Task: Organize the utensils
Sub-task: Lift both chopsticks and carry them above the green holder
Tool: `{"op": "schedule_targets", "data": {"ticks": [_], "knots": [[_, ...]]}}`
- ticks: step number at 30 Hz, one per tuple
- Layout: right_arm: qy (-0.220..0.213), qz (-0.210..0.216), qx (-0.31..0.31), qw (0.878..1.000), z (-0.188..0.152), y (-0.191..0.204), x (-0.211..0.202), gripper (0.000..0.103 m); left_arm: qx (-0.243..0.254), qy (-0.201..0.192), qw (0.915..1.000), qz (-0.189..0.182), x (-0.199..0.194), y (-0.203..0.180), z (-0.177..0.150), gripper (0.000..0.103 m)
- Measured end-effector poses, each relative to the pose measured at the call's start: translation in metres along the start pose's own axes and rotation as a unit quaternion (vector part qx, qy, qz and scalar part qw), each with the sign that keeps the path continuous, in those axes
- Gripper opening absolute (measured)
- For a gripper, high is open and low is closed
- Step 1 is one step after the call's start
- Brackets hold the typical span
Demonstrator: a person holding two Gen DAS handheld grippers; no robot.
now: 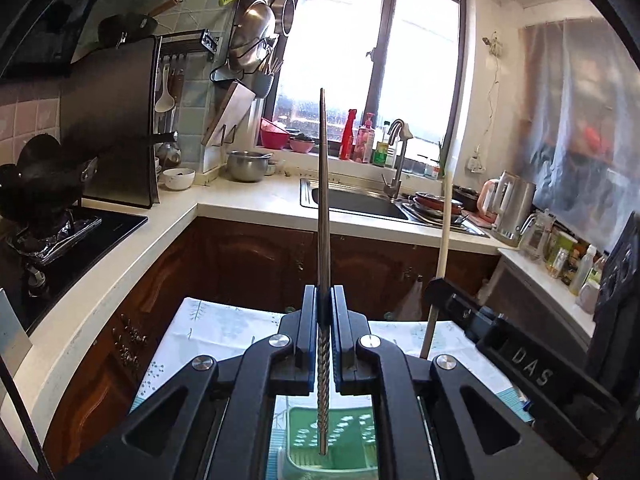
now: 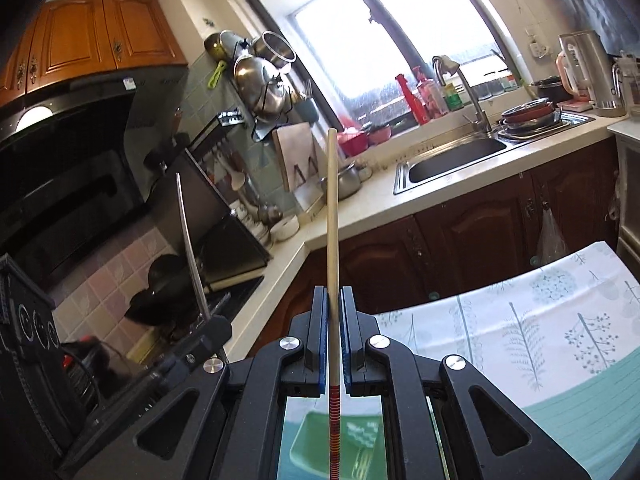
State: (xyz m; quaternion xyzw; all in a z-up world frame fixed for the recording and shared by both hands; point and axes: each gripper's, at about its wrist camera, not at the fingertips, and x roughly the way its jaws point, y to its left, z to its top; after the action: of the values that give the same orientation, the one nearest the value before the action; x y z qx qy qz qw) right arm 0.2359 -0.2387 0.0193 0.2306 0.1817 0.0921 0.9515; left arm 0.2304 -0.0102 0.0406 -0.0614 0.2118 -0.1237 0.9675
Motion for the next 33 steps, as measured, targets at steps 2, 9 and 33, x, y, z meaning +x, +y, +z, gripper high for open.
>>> {"op": "schedule_targets", "data": {"ticks": [2, 9, 33], "knots": [[-0.009, -0.002, -0.004, 1.000, -0.003, -0.001, 0.020, 0.006, 0.003, 0.002, 1.0000, 0.005, 0.013, 0.002, -0.005, 0.004], [-0.011, -0.012, -0.038, 0.999, -0.030, -0.008, 0.081, 0.006, -0.020, 0.019, 0.9996, 0.004, 0.048, 0.021, -0.026, 0.004], [0.081, 0.049, -0.179, 0.979, -0.138, -0.013, 0.075, 0.009, -0.001, 0.104, 0.9939, -0.036, 0.023, 0.031, -0.088, 0.017]]}}
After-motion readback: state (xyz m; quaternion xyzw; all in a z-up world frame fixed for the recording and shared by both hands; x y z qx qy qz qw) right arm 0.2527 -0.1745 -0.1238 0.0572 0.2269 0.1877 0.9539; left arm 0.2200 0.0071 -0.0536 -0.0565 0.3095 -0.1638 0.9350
